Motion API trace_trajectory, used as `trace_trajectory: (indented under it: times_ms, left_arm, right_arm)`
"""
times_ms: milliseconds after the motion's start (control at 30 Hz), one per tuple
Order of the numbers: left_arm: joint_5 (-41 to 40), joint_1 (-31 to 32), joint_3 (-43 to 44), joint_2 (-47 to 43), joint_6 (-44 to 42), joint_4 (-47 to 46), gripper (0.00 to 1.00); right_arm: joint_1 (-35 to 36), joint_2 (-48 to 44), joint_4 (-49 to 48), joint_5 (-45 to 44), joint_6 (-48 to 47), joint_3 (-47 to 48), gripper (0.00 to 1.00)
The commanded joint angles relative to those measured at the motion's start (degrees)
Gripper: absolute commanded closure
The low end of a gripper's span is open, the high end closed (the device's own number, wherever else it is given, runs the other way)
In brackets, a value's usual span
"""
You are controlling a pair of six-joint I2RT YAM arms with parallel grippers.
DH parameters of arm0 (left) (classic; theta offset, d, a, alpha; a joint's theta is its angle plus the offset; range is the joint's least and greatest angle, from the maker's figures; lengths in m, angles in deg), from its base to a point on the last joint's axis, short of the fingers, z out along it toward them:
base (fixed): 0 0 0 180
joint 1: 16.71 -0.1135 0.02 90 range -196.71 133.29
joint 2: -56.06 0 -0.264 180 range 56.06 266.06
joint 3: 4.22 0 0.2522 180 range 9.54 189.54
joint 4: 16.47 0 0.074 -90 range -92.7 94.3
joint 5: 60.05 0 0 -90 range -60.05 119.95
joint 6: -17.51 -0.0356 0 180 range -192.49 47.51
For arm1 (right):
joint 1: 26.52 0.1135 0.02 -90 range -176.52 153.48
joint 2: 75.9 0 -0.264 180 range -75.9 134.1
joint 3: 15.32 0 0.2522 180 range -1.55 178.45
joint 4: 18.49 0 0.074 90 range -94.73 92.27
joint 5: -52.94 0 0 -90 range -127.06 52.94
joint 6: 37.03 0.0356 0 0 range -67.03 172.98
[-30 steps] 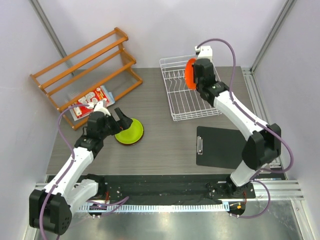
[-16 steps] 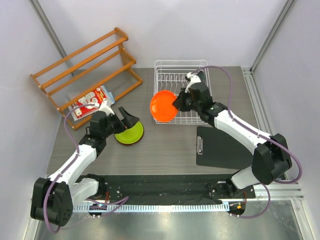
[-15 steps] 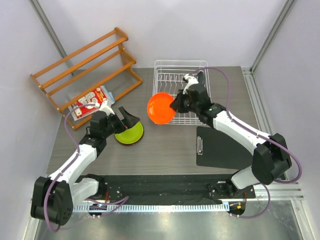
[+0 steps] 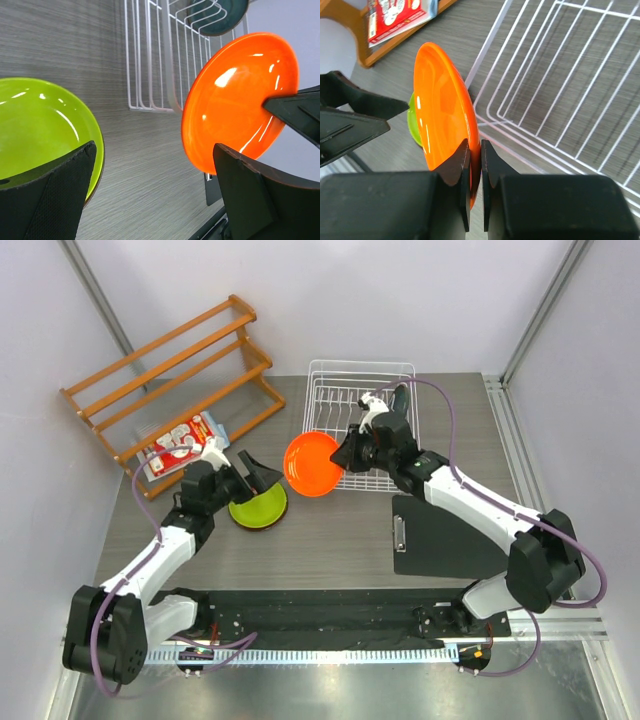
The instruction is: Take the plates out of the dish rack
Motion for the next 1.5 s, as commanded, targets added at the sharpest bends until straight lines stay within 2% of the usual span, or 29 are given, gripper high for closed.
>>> trace_trajectory:
  times_ms: [0,167,200,267,333,367,433,467,500,533,567,600,633,700,733,800,833,1000,1100,1233,1467]
  left_arm:
    - [3.47,0.15,-0.45,0.66,1.38,-5.91,0.03]
    - [5.67,0.94,-0.54,0.84,1.82,-8.46,0.11]
    - [5.85,1.02,-0.63,1.19,1.82,-8.64,0.17]
    - [6.20,1.20,-0.80,1.45,1.90,-9.34,0.22]
    - [6.29,1.20,-1.07,1.72,2.17,-9.87,0.34]
    - [6.03,1.29,-1.24,1.81,2.34,-10.14,0.45]
    - [5.85,1.29,-1.33,1.63,2.35,-10.31,0.61]
    - [5.68,1.29,-1.16,1.72,2.26,-9.97,0.78]
    - [5.59,1.29,-1.16,1.63,2.00,-9.61,0.88]
    - [5.41,1.29,-0.81,1.63,1.82,-9.18,0.97]
    - [4.80,1.29,-0.72,1.54,1.73,-8.21,1.00]
    - [4.45,1.29,-0.72,1.46,1.47,-7.94,1.00]
    - [4.01,1.29,-0.72,1.28,1.21,-7.42,1.00]
    - [1.64,1.29,-0.72,-0.29,0.59,-4.62,1.00]
    - [0.24,1.29,-0.72,-1.43,0.07,-3.21,1.00]
    - [-4.93,1.29,-1.24,-5.73,-0.73,1.52,1.00]
    - [-6.87,1.29,-1.24,-7.40,-1.86,3.20,1.00]
    - [-16.89,1.29,0.33,-17.59,-5.38,14.27,1.00]
    - [-19.28,1.38,-0.01,-21.38,-6.09,18.07,1.00]
    - [-24.90,1.29,-1.24,-21.31,-5.57,20.88,1.00]
    - [-26.58,1.29,-4.84,-16.57,-2.93,19.14,1.00]
  right_arm:
    - [0.46,-0.21,-5.28,5.42,2.98,1.66,0.99]
    - [1.16,2.16,-9.94,9.20,5.97,1.66,0.99]
    - [1.16,2.60,-10.82,11.21,6.67,1.83,0.99]
    - [1.69,4.17,-12.67,13.33,8.43,2.27,0.99]
    - [2.56,5.06,-13.29,15.09,9.66,2.62,0.99]
    - [2.74,5.67,-14.34,15.62,10.19,2.63,0.99]
    - [3.27,6.03,-16.36,17.12,11.51,2.01,0.99]
    - [3.27,6.12,-16.98,17.56,11.86,1.75,0.99]
    - [3.27,6.64,-17.51,18.08,12.39,1.66,0.99]
    - [3.27,7.08,-17.95,19.22,12.57,1.75,0.99]
    - [3.27,7.35,-17.87,19.49,12.57,1.92,0.99]
    - [3.27,7.96,-17.86,19.75,12.57,2.18,0.96]
    - [3.27,8.05,-17.34,19.76,12.31,2.27,0.89]
    - [3.27,8.40,-15.85,18.36,10.21,3.32,0.72]
    - [3.27,8.40,-12.54,15.48,8.80,3.85,0.60]
    - [3.27,8.49,-8.48,10.82,3.71,6.13,0.57]
    - [3.10,8.40,-4.37,5.83,2.21,6.92,0.56]
    - [0.55,7.53,0.32,-2.64,-4.20,9.30,0.54]
    - [-0.77,7.17,1.99,-4.85,-5.53,10.44,0.53]
    - [-2.87,6.56,3.66,-5.46,-6.85,11.33,0.52]
    - [-8.14,5.86,6.30,-8.61,-9.40,13.70,0.53]
